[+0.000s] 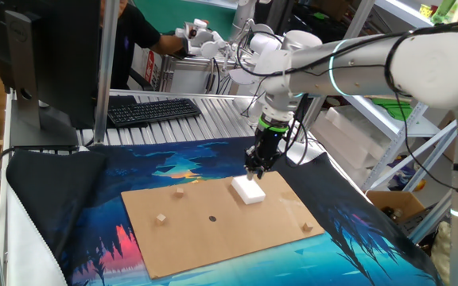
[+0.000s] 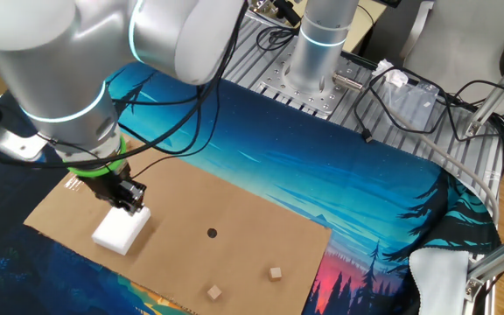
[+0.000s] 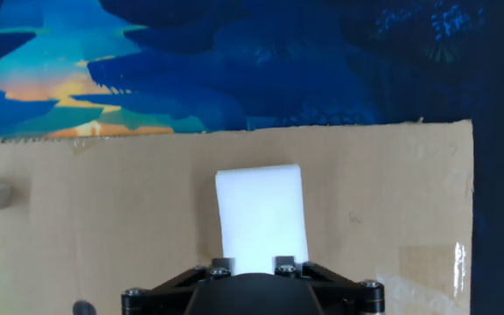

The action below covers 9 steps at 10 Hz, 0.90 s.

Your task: Clean the tabletop with a sponge

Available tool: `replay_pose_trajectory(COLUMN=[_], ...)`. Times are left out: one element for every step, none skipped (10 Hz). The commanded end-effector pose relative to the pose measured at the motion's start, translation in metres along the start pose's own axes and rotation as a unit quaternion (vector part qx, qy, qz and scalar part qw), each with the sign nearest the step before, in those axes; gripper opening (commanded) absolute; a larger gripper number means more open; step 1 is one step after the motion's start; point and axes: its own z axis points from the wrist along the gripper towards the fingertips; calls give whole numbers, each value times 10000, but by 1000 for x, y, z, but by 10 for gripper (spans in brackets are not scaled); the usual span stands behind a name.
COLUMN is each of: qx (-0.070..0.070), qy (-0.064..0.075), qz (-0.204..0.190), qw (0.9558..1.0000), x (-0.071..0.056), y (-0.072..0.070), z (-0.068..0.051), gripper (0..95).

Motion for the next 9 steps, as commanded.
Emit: replay_pose_trajectory(qx=[1,8,5,6,6,7,10,13,15], qy=[-169,-280,-369,-405,-454,-522,-553,-566,-571], qz=[9,17,18,19,15,2,3,12,31], qw=[9999,9996,9993,9992,9990,9986,9985,9984,9984], x=[-5,-6,-7,-8,-11,-14,-16,-18,-18], y=[2,3,4,4,3,1,0,-1,-1], z=[-2,0,2,4,7,9,10,12,14], gripper=[380,380,380,380,570,570,570,570,570])
